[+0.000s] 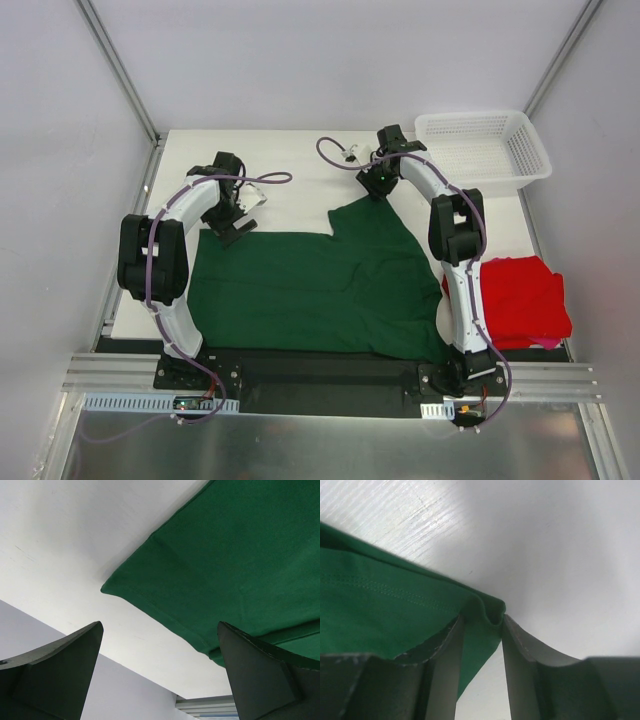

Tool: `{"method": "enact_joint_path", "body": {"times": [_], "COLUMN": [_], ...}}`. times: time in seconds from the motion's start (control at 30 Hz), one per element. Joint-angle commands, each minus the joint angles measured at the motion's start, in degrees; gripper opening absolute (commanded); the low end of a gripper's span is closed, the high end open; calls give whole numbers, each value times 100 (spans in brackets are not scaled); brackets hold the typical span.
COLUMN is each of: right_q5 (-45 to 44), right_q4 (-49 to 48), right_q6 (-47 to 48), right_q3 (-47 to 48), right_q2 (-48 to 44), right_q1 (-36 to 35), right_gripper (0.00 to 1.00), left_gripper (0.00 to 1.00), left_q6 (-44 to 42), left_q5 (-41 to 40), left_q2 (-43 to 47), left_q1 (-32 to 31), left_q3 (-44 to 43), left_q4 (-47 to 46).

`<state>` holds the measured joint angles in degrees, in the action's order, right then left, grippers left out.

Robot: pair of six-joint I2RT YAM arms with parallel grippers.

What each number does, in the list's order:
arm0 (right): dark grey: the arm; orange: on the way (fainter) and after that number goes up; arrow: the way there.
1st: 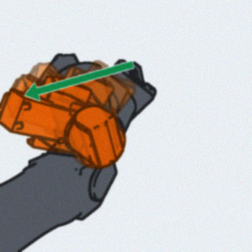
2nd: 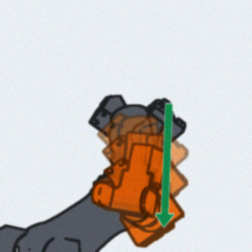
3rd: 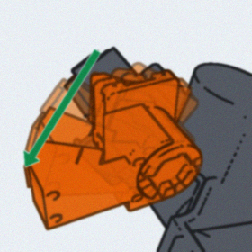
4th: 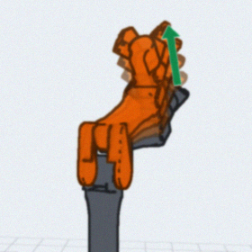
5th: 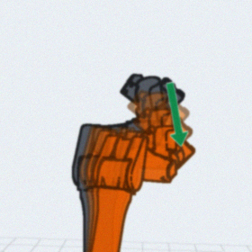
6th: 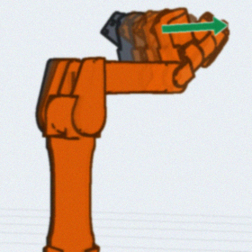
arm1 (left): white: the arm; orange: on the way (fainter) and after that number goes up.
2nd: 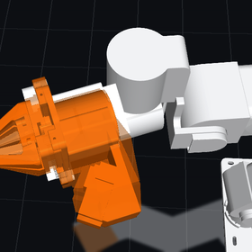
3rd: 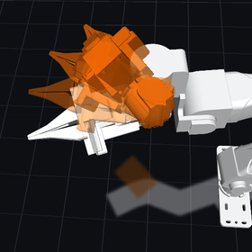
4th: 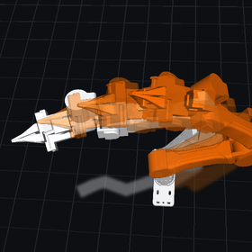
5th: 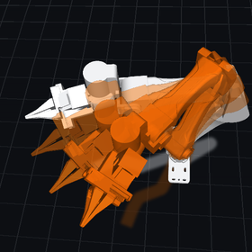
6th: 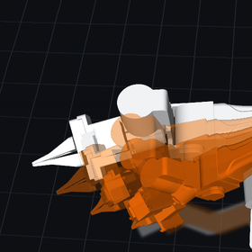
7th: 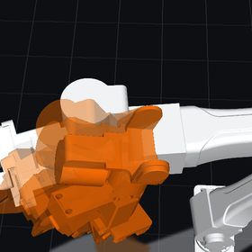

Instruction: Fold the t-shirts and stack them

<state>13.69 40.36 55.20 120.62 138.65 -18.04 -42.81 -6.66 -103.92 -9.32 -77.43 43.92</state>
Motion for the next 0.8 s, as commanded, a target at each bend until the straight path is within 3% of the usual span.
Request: {"method": "enact_joint_path", "body": {"times": [0.0, 0.37, 0.77], "right_q5": [2, 10, -226], "right_q4": [139, -19, -107], "right_q6": [140, -18, 8], "right_q3": [164, 251, 331], "right_q2": [-48, -119, 22], "right_q1": [-50, -50, -112], "right_gripper": [38, 40, 31], "left_gripper": [99, 99, 99], "left_q6": [0, -8, -35], "left_q5": [-29, 41, 50], "left_q2": [-41, -93, -41], "left_q1": [-26, -43, -43], "left_q3": [-141, -185, -141], "left_q4": [160, 161, 161]}}
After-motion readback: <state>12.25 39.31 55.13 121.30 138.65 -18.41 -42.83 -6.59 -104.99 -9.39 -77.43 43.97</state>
